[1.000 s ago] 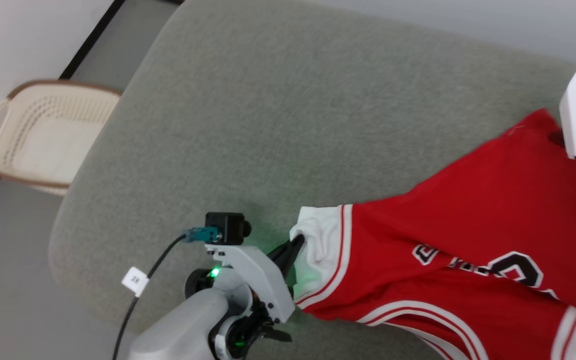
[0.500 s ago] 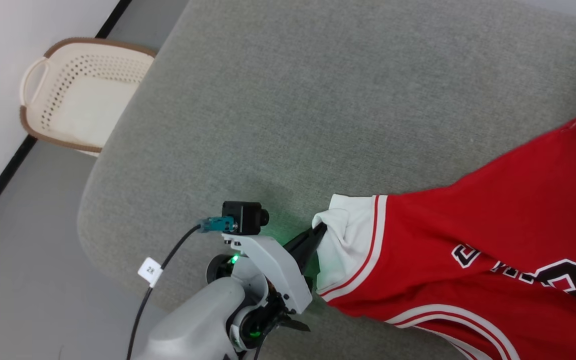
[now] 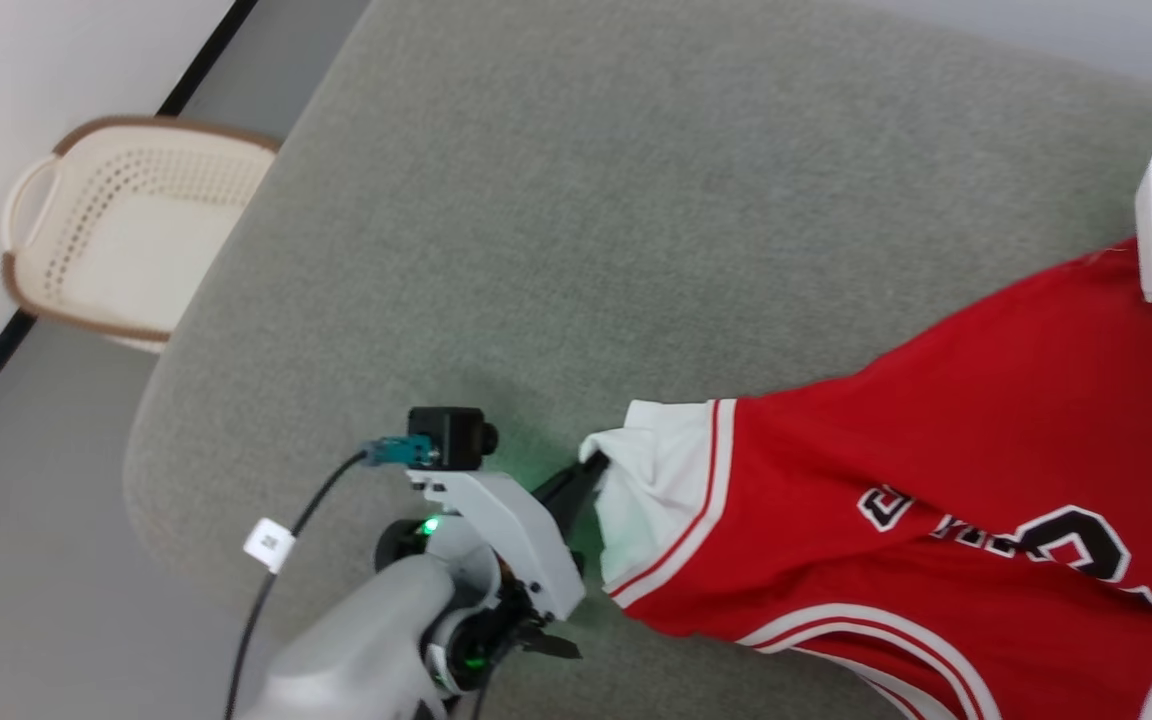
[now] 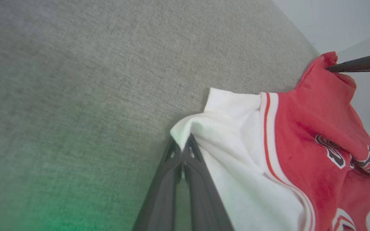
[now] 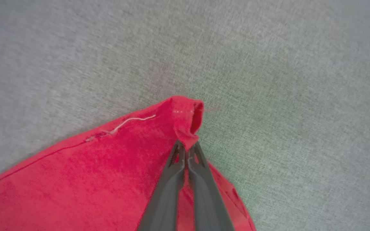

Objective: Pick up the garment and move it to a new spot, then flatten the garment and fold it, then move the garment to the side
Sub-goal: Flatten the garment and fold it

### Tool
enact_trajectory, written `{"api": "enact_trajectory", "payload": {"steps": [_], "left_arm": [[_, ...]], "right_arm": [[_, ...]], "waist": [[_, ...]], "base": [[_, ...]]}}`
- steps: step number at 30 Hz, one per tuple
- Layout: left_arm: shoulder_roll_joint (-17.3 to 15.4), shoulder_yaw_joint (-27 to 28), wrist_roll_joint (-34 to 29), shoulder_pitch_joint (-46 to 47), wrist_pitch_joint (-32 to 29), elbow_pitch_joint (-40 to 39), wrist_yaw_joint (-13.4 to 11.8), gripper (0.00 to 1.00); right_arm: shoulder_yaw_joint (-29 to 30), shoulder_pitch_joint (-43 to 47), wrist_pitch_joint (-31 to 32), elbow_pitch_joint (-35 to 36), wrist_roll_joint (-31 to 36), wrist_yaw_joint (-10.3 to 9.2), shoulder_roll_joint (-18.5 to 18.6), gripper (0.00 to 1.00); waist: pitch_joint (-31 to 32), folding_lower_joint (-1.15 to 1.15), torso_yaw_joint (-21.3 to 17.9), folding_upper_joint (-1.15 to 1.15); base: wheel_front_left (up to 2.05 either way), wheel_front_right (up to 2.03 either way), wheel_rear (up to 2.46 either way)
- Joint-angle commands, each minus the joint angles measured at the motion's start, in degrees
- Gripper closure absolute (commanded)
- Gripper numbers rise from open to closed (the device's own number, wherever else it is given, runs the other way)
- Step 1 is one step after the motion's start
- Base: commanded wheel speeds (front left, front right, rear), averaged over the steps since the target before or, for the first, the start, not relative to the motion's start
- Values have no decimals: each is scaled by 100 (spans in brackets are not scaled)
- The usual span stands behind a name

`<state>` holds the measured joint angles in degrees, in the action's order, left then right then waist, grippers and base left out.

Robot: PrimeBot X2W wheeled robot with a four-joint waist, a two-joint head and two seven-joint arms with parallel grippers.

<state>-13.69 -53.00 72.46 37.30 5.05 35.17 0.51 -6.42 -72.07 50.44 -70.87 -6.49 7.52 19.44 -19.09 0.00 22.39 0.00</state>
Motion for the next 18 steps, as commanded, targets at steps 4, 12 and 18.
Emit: {"api": "enact_trajectory", "payload": {"steps": [4, 12, 18], "left_arm": [[-222, 84, 30, 151, -126, 139, -52, 100], [-783, 156, -110, 1015, -739, 317, -171, 100], [-1125, 162, -246, 1954, -1408, 605, -130, 100]], "right_arm": [[201, 62, -370, 34, 60, -8, -157, 100], [473, -29, -1147, 168, 204, -8, -568, 100], [468, -154, -1753, 348, 239, -8, -921, 100]], "waist": [[346, 0, -331, 0], [917, 0, -954, 0], [1334, 0, -1416, 0]], "base": [[0, 0, 0], [0, 0, 0], [0, 0, 0]]}}
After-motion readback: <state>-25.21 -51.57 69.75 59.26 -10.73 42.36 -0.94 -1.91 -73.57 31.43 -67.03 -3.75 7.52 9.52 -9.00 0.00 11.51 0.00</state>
